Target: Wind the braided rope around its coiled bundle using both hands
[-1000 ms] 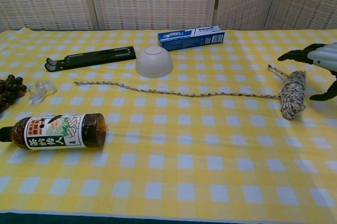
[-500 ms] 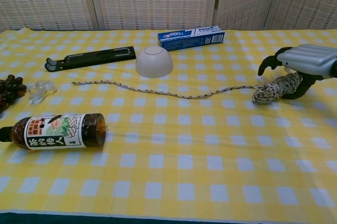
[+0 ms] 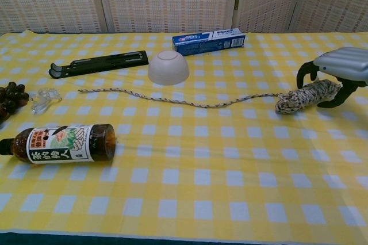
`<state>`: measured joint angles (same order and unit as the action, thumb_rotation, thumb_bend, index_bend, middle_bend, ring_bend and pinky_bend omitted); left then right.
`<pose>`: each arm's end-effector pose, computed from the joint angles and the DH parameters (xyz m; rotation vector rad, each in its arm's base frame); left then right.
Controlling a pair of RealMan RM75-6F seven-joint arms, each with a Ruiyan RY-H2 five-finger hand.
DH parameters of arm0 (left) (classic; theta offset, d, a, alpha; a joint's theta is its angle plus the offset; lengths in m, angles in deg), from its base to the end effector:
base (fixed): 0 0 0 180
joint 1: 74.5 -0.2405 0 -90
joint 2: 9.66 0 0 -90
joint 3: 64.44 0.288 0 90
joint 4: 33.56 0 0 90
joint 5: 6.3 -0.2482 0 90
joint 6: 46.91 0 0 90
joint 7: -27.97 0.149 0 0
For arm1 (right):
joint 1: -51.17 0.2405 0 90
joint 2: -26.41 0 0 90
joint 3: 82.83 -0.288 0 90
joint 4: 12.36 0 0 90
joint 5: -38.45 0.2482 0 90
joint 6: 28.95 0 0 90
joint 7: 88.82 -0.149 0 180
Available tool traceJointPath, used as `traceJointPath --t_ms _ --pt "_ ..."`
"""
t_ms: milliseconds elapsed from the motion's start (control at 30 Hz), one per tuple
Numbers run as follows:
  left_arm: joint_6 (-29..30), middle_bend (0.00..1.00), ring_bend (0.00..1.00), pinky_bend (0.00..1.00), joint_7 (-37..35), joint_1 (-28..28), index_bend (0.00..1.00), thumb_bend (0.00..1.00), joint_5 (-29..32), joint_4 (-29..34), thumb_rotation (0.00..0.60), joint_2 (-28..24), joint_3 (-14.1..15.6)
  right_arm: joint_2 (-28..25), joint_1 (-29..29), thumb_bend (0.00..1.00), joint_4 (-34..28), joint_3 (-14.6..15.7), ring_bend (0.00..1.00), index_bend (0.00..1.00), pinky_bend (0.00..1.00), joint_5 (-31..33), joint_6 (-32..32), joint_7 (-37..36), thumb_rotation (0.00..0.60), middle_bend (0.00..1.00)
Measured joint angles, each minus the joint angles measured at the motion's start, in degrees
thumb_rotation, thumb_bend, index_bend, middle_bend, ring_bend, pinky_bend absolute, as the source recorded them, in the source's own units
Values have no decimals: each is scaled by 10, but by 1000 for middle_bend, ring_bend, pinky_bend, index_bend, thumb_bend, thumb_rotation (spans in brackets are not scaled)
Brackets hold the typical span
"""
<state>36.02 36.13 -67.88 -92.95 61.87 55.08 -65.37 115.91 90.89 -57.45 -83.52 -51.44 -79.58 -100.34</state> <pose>-0.3381 0.1922 0.1178 -1.4867 -0.8680 -0.8348 -0.3339 -0.4309 0.0040 1.9582 -0.7074 0.6414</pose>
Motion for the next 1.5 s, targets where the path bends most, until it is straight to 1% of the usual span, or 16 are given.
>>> traceJointPath --t_ms 67,167,367,567,700,833,1000,1100,1167,1233,1333,1500 --pt "0 58 77 0 0 -1 74 212 1 1 600 0 0 3 1 297 4 0 323 391 199 1 2 -1 600 295" --pt "0 58 76 0 2 -1 74 212 1 2 600 -1 0 10 4 303 12 0 343 426 224 3 4 -4 600 320" --pt "1 58 77 0 0 0 73 212 2 1 600 -3 -1 25 11 361 30 0 380 531 302 4 5 -12 600 393" --pt "3 71 98 4 -7 4 89 213 -5 -9 600 0 -6 29 17 473 34 1 519 694 506 2 1 -10 600 514" --pt "0 96 124 39 -12 19 112 213 -18 -13 600 0 -13 20 17 523 18 0 588 783 580 0 -14 -19 600 579" --pt "-5 134 157 81 -21 40 158 214 -33 -16 600 -2 -25 0 16 539 -10 -3 631 825 621 -1 -32 -24 600 612" --pt "-28 218 241 177 -35 81 248 215 -49 -17 600 0 -45 -29 14 546 -55 -12 651 841 643 1 -54 -24 600 624" --pt "-56 285 311 273 -36 112 298 216 -53 -16 600 3 -57 -45 14 548 -82 -20 652 841 643 4 -66 -24 600 625" --pt "-78 341 367 355 -37 136 327 217 -52 -16 600 10 -67 -54 14 548 -99 -25 652 840 643 6 -71 -24 600 625" --pt "-98 380 407 429 -38 157 334 216 -49 -18 600 20 -76 -65 16 548 -118 -30 653 843 643 8 -74 -22 600 624" --pt "-137 438 456 512 -27 190 346 216 -33 -31 600 41 -92 -79 18 548 -142 -35 652 849 643 10 -79 -19 600 625" --pt "-210 550 554 628 16 244 374 216 37 -64 600 83 -117 -98 19 548 -178 -40 652 849 643 13 -83 -12 600 625"
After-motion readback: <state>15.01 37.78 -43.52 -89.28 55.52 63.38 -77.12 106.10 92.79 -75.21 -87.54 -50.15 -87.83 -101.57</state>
